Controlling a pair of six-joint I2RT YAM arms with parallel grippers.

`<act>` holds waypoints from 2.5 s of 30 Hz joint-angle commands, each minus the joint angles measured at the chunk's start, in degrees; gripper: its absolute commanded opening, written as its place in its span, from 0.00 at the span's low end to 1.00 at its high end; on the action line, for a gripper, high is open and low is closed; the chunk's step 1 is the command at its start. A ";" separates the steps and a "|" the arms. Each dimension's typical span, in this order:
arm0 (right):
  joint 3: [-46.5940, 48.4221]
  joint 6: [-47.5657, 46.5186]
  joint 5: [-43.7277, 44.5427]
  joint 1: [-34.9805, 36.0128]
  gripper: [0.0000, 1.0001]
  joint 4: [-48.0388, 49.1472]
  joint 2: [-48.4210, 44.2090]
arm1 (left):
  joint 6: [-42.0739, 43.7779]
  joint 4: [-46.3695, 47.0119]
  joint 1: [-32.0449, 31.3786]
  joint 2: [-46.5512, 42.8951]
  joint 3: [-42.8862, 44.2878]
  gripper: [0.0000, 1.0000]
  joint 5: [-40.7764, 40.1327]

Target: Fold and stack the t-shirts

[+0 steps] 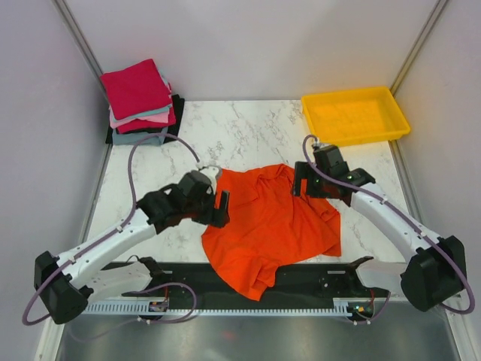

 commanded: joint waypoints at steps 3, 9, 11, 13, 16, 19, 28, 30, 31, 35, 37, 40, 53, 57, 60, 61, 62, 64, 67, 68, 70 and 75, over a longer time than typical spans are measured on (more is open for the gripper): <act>-9.47 6.01 -3.47 8.96 0.96 8.86 2.59 | -16.69 9.68 -9.54 -3.58 -12.13 0.86 4.68; -10.29 5.67 -2.97 8.96 0.97 13.52 10.68 | -17.68 20.17 -9.38 3.78 -17.59 0.86 3.64; -8.54 4.61 -2.01 8.87 0.97 13.53 14.53 | -16.89 20.79 -8.85 10.29 -16.45 0.86 2.33; -6.95 3.82 -1.74 8.52 0.98 13.53 17.27 | -15.40 21.06 -7.10 14.50 -15.40 0.86 2.15; -3.44 2.50 -2.09 8.17 0.98 13.79 22.98 | -12.85 21.14 -2.98 19.61 -13.12 0.84 2.58; 2.09 1.53 -3.06 7.91 0.98 13.88 29.65 | -10.47 20.79 2.20 20.24 -12.58 0.83 3.20; 21.78 -1.89 -8.06 4.40 0.98 11.95 44.60 | -3.61 17.19 20.67 26.81 -2.41 0.83 6.46; 27.67 -3.47 -9.38 3.78 0.98 10.45 47.33 | -2.39 16.05 22.35 28.58 0.41 0.83 5.23; 29.08 -4.96 -10.17 3.51 0.98 10.10 47.34 | -1.95 15.26 24.10 30.07 3.99 0.84 4.61; 32.87 -7.08 -10.10 3.16 0.98 7.82 42.18 | 0.25 11.05 27.19 32.28 13.68 0.84 4.43; 31.56 -6.99 -8.87 2.63 0.98 7.64 38.31 | 0.70 8.76 26.67 31.14 17.02 0.83 4.96; 26.30 -6.47 -4.74 1.76 0.98 7.64 26.47 | 0.08 7.62 22.46 23.51 15.38 0.82 2.86; -6.74 5.22 4.59 -1.76 0.98 5.97 -11.53 | -30.66 9.45 -23.86 -0.07 -11.79 0.70 -5.41; -8.96 6.19 4.41 -1.94 0.98 4.65 -15.50 | -36.38 11.02 -31.94 3.88 -11.53 0.69 -7.34; -9.40 6.19 3.88 -1.85 0.98 3.68 -16.38 | -38.94 13.31 -35.03 8.01 -12.05 0.70 -7.61; -9.49 6.10 3.62 -1.85 0.98 3.42 -16.56 | -39.47 14.71 -35.30 8.89 -12.23 0.71 -7.70; -9.58 6.19 3.10 -1.85 0.97 3.51 -16.73 | -40.08 15.34 -35.48 10.55 -12.14 0.71 -7.96; -9.58 6.01 2.65 -1.76 0.97 3.24 -17.00 | -40.44 17.00 -35.92 11.97 -12.58 0.76 -9.28; -9.40 5.66 3.09 -1.85 0.97 2.72 -17.09 | -41.49 17.80 -35.92 14.43 -12.58 0.82 -9.81; -9.40 5.58 3.44 -1.94 0.98 2.63 -17.09 | -41.93 17.98 -35.92 15.83 -12.41 0.83 -9.37; -9.58 5.14 3.79 -1.94 0.98 2.28 -17.09 | -42.11 18.77 -35.92 17.16 -12.32 0.84 -8.93; -9.84 5.13 3.71 -1.94 0.98 2.19 -16.91 | -43.95 21.14 -35.92 21.11 -11.79 0.80 -7.96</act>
